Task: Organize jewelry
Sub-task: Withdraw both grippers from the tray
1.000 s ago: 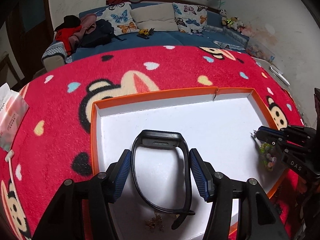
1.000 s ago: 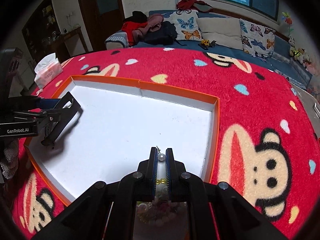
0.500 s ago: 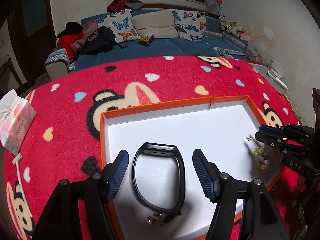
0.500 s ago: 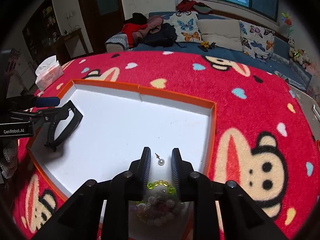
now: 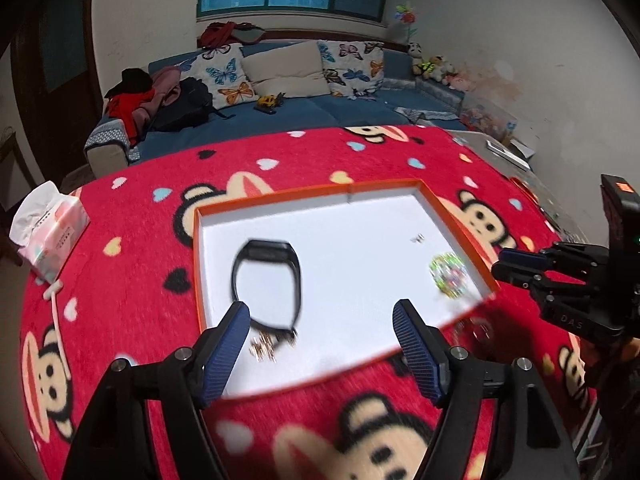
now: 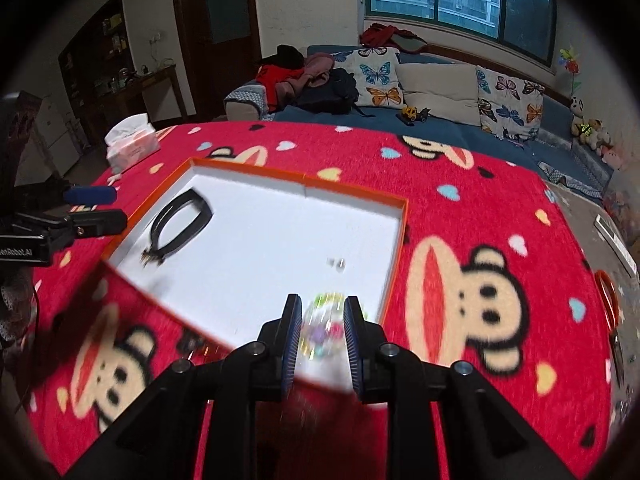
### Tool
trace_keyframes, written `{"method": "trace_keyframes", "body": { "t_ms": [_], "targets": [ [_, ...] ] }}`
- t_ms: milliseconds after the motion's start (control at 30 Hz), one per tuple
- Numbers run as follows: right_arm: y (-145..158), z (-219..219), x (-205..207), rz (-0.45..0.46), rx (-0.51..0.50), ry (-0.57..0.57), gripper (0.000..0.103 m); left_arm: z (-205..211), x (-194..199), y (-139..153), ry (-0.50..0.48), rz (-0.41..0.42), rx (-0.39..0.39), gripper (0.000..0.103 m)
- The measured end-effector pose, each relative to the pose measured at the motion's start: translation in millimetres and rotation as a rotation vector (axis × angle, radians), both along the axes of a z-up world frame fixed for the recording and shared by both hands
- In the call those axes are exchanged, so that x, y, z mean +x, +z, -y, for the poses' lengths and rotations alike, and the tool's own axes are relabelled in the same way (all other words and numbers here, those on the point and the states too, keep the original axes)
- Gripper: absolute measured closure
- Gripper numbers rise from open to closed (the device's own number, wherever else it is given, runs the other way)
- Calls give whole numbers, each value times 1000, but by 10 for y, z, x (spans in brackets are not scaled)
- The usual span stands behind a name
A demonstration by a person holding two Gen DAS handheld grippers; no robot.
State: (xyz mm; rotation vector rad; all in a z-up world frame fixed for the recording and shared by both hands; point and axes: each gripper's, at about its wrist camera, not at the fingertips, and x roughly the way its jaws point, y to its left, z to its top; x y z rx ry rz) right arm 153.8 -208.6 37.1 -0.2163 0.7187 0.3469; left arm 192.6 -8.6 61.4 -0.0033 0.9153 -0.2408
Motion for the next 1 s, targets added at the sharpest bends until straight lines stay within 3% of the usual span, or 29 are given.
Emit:
{"method": "trace_keyframes", "body": {
  "t_ms": [267, 500, 1000],
  "targets": [
    [-226, 82, -299, -29, -14, -7, 79, 109, -528, -93, -10, -23, -2, 24],
    [-446, 105, -469, -57, -28, 1, 79, 173, -740, -273, -7, -65, -34, 24],
    [-541, 166, -348, -75, 18, -22, 79, 201, -701, -484, 6, -117, -58, 24]
  ]
}}
